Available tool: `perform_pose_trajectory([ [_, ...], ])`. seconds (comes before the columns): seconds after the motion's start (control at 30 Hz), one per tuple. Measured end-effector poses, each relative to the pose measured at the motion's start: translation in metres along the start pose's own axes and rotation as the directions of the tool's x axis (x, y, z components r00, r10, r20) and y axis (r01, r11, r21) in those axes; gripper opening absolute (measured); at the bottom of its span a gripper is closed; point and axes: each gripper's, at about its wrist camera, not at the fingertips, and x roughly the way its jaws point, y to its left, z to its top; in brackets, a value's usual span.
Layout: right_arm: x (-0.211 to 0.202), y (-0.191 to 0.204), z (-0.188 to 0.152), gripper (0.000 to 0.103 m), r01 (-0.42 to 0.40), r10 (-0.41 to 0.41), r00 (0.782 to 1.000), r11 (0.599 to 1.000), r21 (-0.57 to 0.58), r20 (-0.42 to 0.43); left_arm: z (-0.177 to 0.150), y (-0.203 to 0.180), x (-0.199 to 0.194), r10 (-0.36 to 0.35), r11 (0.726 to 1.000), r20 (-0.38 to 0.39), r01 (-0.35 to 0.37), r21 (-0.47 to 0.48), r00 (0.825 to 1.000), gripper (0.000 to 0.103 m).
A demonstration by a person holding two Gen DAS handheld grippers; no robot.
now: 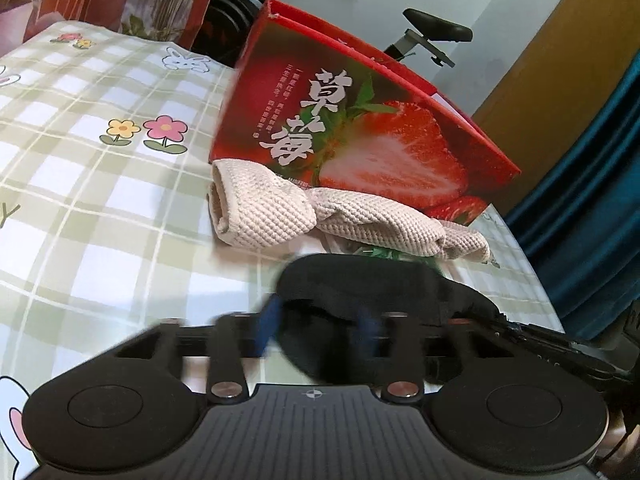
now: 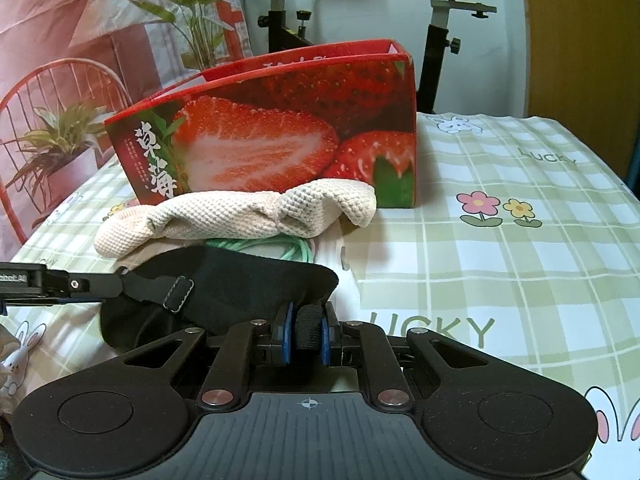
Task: Organize soft objects
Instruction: 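Close both grippers on the edges of the black eye mask, then lift the eye mask over the red box and open both grippers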
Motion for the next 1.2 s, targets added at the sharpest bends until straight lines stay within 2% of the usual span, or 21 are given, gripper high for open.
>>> perform_pose_trajectory([
  [0.03, -0.001, 0.0, 0.0, 0.013, -0.001, 0.001, 1.0, 1.0, 0.0, 0.0, 0.0, 0.0, -0.002, 0.011, 1.0, 0.009, -0.011, 0.0, 1.0, 0.015],
  [0.17, -0.007, 0.001, 0.004, 0.012, -0.007, 0.007, 1.0, 1.0, -0.006, 0.026, 0.003, 0.001, -0.014, 0.027, 0.999, 0.072, -0.028, 0.017, 0.997, 0.006],
  [0.43, -0.032, 0.011, 0.018, 0.01, -0.046, 0.051, 0.992, 0.998, -0.052, 0.114, 0.008, -0.019, -0.042, 0.034, 0.992, 0.169, -0.053, 0.113, 0.985, 0.004],
  [0.6, -0.056, 0.016, 0.038, 0.01, -0.068, 0.083, 0.977, 0.994, -0.083, 0.194, 0.018, -0.031, -0.067, 0.018, 0.985, 0.258, -0.062, 0.161, 0.966, 0.004],
  [0.87, -0.085, 0.028, 0.093, 0.01, -0.072, 0.124, 0.939, 0.983, -0.17, 0.32, 0.061, -0.061, -0.091, -0.014, 0.968, 0.394, -0.086, 0.235, 0.919, 0.004],
  [1.03, -0.079, 0.04, 0.135, 0.01, -0.039, 0.125, 0.921, 0.972, -0.232, 0.369, 0.094, -0.082, -0.079, -0.028, 0.944, 0.423, -0.116, 0.309, 0.906, 0.004],
  [1.2, -0.055, 0.045, 0.175, 0.01, 0.002, 0.103, 0.915, 0.965, -0.261, 0.389, 0.124, -0.087, -0.056, -0.009, 0.942, 0.429, -0.136, 0.306, 0.903, 0.004],
])
